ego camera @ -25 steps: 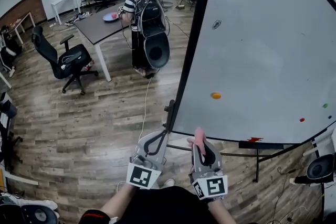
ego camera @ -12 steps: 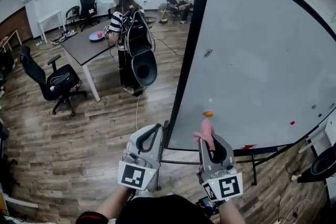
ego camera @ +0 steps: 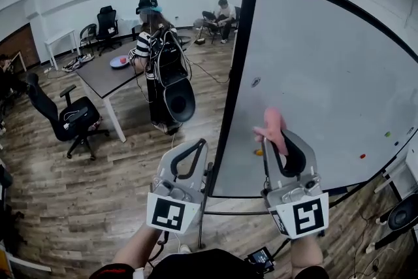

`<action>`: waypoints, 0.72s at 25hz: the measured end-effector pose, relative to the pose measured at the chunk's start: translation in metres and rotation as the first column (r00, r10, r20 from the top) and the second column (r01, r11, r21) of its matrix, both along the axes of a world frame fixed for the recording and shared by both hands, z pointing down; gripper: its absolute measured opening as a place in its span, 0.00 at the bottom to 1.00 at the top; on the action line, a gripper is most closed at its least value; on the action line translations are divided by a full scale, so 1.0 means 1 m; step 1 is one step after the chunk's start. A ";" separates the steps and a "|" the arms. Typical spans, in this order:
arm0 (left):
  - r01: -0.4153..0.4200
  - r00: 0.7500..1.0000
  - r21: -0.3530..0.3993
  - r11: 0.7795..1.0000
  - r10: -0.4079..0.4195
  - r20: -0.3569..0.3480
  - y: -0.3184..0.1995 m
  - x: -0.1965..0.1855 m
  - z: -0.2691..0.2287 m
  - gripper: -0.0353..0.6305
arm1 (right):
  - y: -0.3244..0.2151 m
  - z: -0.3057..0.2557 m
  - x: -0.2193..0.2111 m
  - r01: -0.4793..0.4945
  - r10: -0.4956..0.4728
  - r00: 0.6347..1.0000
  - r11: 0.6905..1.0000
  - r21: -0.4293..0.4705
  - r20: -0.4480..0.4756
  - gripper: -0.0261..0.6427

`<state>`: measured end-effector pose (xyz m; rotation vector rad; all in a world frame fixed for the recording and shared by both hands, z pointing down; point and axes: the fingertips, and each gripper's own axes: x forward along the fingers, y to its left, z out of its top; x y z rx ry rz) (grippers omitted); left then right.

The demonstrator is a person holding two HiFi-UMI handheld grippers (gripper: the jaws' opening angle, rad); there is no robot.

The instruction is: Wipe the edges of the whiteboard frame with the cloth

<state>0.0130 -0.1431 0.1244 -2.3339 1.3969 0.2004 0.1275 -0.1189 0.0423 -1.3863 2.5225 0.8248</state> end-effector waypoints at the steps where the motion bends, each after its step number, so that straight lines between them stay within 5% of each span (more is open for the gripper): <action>1: 0.000 1.000 0.020 1.000 0.000 0.013 0.000 0.000 -0.008 0.05 | 0.000 -0.013 -0.002 -0.003 0.003 1.000 1.000 0.026 -0.018 0.13; 18: -0.019 0.999 0.142 0.990 0.012 0.048 -0.010 0.013 -0.094 0.05 | -0.024 -0.158 -0.027 -0.072 0.130 0.967 0.964 0.256 -0.219 0.13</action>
